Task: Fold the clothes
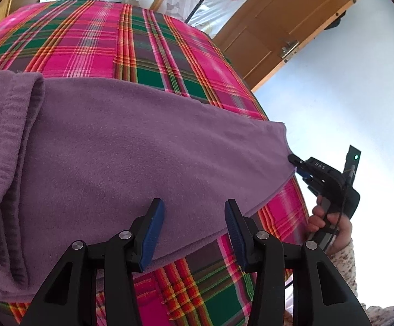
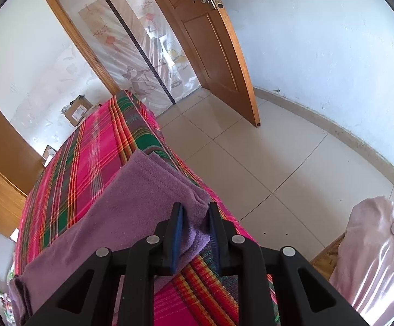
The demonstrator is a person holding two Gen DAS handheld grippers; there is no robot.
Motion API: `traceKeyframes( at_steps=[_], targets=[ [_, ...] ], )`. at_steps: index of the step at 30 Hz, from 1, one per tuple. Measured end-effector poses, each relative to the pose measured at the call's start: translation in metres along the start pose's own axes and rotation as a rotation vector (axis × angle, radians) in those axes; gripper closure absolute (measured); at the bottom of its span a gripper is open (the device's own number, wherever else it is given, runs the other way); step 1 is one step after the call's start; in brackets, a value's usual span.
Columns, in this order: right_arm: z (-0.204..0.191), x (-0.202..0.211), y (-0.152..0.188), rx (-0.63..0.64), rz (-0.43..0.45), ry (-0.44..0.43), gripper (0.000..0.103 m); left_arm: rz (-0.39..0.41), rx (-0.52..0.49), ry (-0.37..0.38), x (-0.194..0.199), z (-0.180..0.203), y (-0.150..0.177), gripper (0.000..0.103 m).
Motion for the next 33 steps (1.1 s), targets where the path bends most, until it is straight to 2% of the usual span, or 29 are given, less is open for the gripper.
traceKeyframes(
  at_steps=[3,8,16,18,23,26,33],
  targets=[
    [-0.007,0.007,-0.003,0.041,0.035,0.001,0.093,-0.016,0.034,0.008,0.002,-0.002,-0.001,0.055],
    [-0.019,0.01,-0.006,0.092,0.056,-0.004,0.094,-0.026,0.046,-0.003,0.003,-0.003,-0.003,0.055],
    [-0.007,0.009,-0.004,0.005,-0.002,-0.076,0.089,-0.035,0.041,-0.009,0.002,-0.002,-0.004,0.055],
    [-0.005,0.007,-0.003,-0.016,-0.012,-0.09,0.083,-0.035,0.044,-0.009,0.0,-0.003,-0.006,0.055],
    [-0.001,0.004,-0.003,-0.027,-0.009,-0.071,0.082,-0.034,0.036,-0.018,-0.004,-0.001,-0.009,0.055],
    [-0.006,0.005,-0.003,0.015,-0.004,-0.057,0.093,-0.035,0.03,-0.028,-0.005,0.001,-0.009,0.055],
    [-0.031,0.023,-0.003,0.127,0.061,-0.056,0.094,-0.046,0.037,-0.03,-0.009,0.003,-0.011,0.055]
  ],
)
Point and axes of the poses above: each gripper's, at about its wrist camera, not at the fingertips, and x roughly against the way its jaws point, z to its right, y to its underside, the point moved 9 cm from there along -x, roughly the way its jaws point, and after that the axes turned 6 degrees about y, right-handed, at the moved point
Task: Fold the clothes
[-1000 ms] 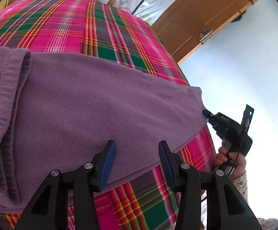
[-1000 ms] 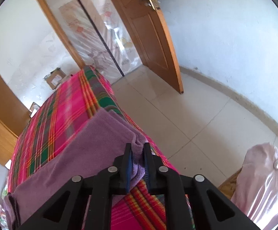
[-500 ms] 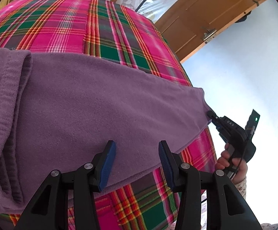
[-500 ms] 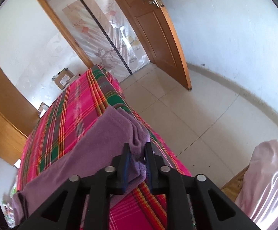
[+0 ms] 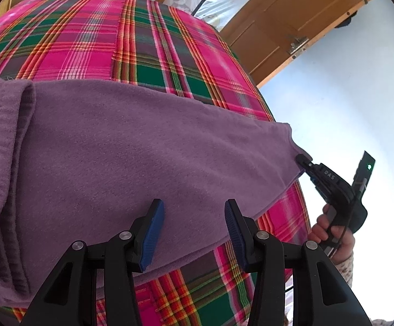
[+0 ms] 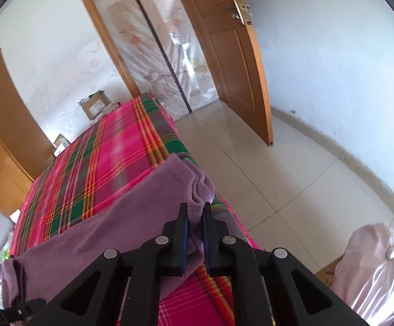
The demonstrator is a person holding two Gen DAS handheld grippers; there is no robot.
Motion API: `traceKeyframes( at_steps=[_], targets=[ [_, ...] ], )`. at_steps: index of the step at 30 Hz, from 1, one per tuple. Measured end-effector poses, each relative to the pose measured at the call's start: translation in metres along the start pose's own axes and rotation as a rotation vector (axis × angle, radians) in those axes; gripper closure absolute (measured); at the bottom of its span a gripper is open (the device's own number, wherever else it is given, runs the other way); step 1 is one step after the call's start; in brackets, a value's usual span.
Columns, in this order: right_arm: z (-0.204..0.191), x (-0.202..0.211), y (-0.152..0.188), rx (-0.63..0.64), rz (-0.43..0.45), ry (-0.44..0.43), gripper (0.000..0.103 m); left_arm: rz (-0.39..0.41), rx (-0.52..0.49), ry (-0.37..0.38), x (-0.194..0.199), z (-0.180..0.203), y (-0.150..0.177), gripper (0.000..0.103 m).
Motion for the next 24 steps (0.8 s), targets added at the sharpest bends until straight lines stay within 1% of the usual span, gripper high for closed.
traceKeyframes(
  at_steps=[3,8,10,13,18,22,24],
  targets=[
    [-0.006,0.005,-0.001,0.013,0.01,-0.022,0.094,-0.001,0.0,-0.003,0.0,0.001,0.0,0.055],
    [-0.015,0.019,-0.007,0.062,0.067,-0.05,0.094,-0.011,-0.007,-0.008,-0.003,0.004,-0.001,0.055],
    [-0.02,0.024,-0.012,0.086,0.083,-0.074,0.094,-0.021,-0.004,0.004,-0.005,0.007,-0.002,0.055],
    [-0.021,0.028,-0.016,0.099,0.094,-0.078,0.094,-0.033,-0.012,0.026,-0.01,0.017,-0.006,0.055],
    [0.001,0.018,-0.009,0.045,0.039,-0.068,0.094,-0.055,-0.051,0.069,-0.028,0.045,-0.014,0.055],
    [0.015,0.007,-0.001,0.015,-0.013,-0.062,0.094,-0.098,-0.085,0.09,-0.05,0.069,-0.018,0.055],
    [0.019,0.003,-0.001,0.001,-0.028,-0.073,0.094,-0.12,-0.103,0.1,-0.061,0.08,-0.02,0.055]
  ],
)
Point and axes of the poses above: each gripper's, at about its wrist camera, not at the fingertips, and x roughly against the way its jaws point, z to its right, y to its underside, the point moved 9 cm from there along -x, roughly the way its jaws point, and after that the axes turned 6 degrees about y, right-handed, at the moved point
